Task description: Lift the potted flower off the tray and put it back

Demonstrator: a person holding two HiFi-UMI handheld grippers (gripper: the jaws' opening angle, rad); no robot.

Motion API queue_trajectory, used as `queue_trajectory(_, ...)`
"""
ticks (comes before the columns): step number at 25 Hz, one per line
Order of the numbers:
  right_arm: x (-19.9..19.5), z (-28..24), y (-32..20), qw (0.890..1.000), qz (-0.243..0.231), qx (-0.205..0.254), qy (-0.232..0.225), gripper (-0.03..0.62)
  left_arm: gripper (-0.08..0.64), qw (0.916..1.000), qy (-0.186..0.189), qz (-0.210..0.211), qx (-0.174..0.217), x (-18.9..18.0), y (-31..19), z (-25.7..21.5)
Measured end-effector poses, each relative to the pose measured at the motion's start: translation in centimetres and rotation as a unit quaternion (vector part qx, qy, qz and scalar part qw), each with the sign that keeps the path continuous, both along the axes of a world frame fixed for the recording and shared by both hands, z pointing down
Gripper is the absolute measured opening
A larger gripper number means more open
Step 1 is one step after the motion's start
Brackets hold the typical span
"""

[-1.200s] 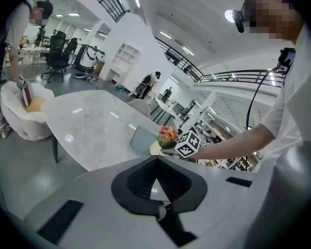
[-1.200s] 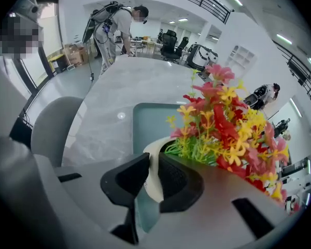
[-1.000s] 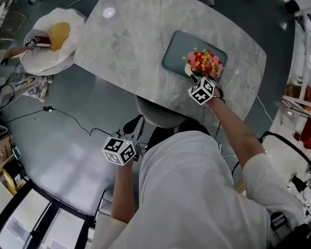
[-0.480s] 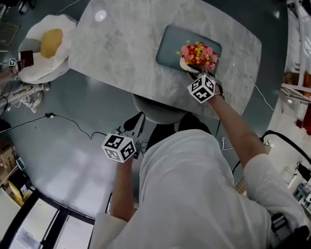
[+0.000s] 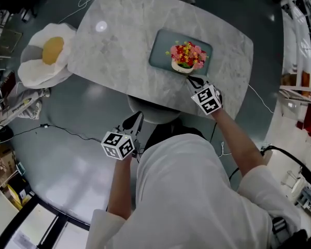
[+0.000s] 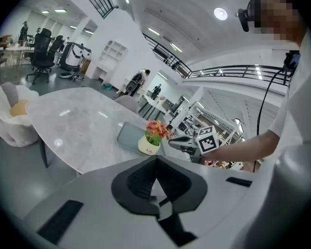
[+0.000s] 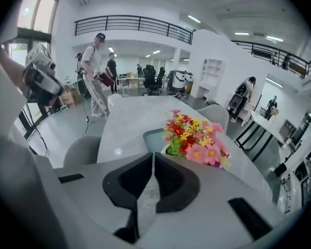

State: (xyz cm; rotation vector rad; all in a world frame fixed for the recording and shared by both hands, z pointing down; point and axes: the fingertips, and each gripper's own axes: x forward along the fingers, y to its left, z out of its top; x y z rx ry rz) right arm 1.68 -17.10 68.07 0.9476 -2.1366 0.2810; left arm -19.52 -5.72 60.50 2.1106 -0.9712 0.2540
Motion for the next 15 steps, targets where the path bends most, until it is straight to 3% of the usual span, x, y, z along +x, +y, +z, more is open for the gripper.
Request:
queue_trajectory(7, 3.2, -2.4, 8.1, 0.997, 0.024, -0.013, -0.070, 0.017, 0.009, 0.9999, 0.000, 0.011, 0.000, 4.0, 4.7, -0.7)
queue_trajectory(15, 9.9, -5.6, 16.8, 0.987, 0.088, -0.014, -0.134, 0.017, 0.009, 0.9995, -0.015, 0.015, 0.022, 8.7, 9.9, -2.7)
